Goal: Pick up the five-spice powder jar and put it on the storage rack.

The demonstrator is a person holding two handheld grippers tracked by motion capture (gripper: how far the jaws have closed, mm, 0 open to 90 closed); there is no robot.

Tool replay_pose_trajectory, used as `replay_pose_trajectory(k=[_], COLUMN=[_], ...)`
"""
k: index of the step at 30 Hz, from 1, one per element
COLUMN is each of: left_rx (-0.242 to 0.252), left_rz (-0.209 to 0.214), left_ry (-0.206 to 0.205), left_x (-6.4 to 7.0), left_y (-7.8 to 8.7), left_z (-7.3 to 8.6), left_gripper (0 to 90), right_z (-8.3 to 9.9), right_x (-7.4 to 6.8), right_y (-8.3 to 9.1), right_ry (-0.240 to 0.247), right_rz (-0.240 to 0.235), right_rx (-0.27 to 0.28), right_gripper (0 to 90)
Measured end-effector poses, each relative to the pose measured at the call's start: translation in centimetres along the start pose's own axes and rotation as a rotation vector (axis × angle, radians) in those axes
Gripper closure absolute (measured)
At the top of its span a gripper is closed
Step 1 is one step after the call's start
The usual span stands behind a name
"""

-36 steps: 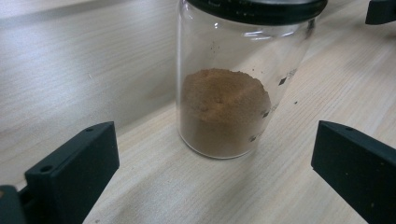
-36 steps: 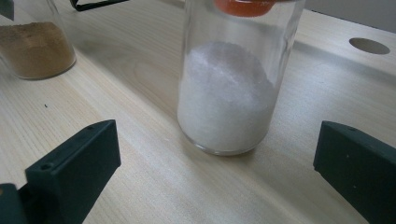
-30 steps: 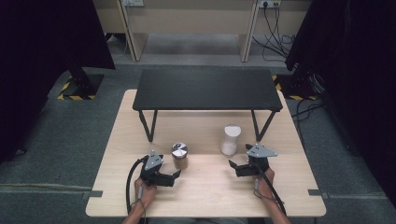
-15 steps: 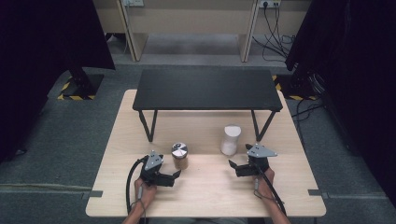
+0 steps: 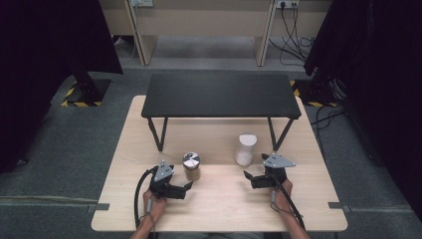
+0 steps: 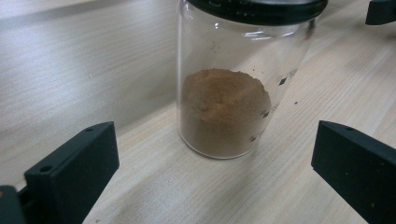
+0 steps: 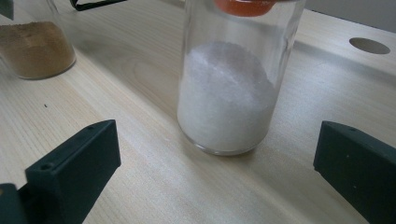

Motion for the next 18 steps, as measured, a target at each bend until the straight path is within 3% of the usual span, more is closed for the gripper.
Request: replay_pose_trajectory(k=[18], left_rx=[0.003], left_rz=[0.0], left_ry=[0.003], left_x=[-0.01], left_y=[0.01], left_z=[0.02], left_gripper=[0.0], right_z=[-0.01], right_x=[-0.01], right_y=[-0.01], right_ry=[0.001], right_rz=[-0.002], right_rx=[-0.001], right_gripper=[0.6])
Point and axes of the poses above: each handheld gripper's, and its own axes: y roughly backward along the jaws, z roughly out of its underside, x roughly to its right, the point moved 9 cm from there along -y, roughly forward along the jaws
